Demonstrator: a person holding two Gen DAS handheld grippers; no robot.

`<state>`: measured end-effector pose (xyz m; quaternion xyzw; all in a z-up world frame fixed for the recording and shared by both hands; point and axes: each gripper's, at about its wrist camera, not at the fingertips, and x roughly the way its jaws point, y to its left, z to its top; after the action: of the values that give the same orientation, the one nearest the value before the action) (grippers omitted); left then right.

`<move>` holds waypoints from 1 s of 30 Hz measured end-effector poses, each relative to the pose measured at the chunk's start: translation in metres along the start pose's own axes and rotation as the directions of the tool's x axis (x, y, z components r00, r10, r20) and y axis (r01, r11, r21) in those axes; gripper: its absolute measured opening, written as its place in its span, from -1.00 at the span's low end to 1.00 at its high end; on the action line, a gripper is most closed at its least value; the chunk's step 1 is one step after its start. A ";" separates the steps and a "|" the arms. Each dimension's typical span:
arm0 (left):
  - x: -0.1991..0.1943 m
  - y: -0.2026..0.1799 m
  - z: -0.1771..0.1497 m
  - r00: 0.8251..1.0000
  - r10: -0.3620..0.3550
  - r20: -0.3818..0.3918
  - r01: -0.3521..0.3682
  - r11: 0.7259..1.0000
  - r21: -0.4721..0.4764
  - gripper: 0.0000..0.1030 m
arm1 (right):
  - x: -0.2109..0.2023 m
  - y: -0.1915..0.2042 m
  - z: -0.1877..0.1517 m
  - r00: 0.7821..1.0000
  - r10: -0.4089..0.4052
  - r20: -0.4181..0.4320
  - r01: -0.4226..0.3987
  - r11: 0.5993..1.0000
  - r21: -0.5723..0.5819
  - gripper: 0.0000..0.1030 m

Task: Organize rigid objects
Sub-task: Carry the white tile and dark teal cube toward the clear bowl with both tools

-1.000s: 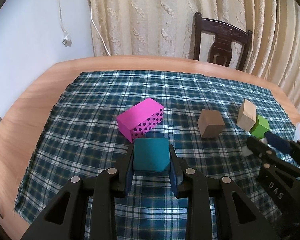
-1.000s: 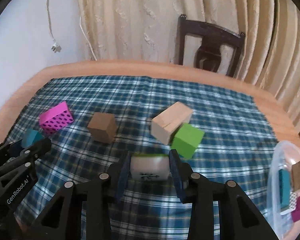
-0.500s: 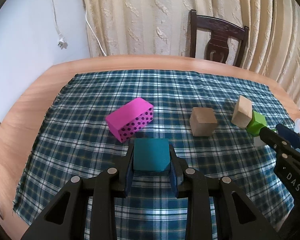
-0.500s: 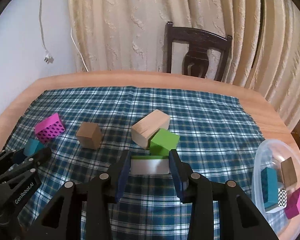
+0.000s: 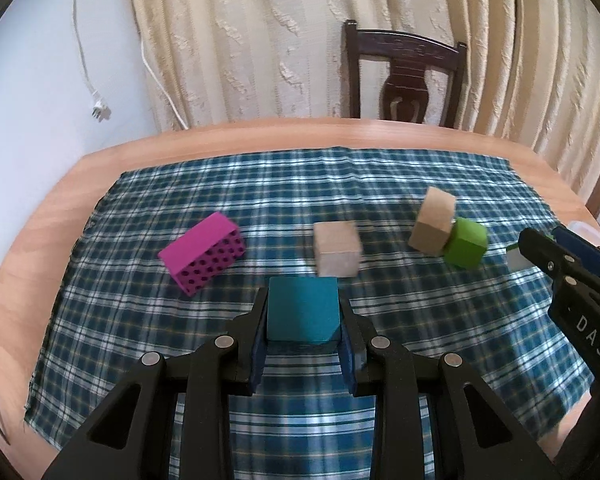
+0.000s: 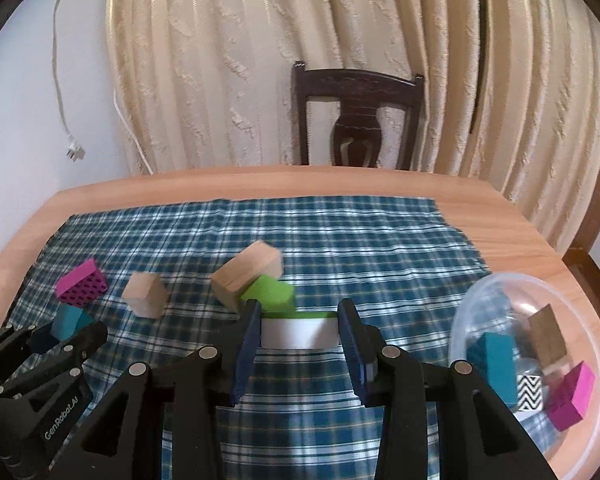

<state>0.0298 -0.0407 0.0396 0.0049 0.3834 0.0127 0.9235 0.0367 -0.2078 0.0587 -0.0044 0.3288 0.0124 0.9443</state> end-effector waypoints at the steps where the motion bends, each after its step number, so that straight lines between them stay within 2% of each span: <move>1: 0.000 -0.003 0.001 1.000 -0.003 0.001 0.003 1.000 0.005 -0.40 | -0.001 -0.003 0.000 1.000 -0.009 0.005 0.009 1.000 0.005 -0.19; 12: -0.008 -0.043 0.008 0.999 -0.048 0.010 0.047 0.997 0.069 -0.40 | -0.010 -0.040 -0.002 0.994 -0.101 0.038 0.097 0.992 0.077 -0.19; 30: -0.017 -0.103 0.017 0.992 -0.122 0.019 0.117 0.980 0.162 -0.40 | -0.022 -0.099 -0.016 0.975 -0.220 0.030 0.210 0.958 0.194 -0.19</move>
<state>0.0318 -0.1445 0.0616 0.0563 0.3693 -0.0736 0.9247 0.0122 -0.3072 0.0592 0.0500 0.3016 -0.1216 0.9443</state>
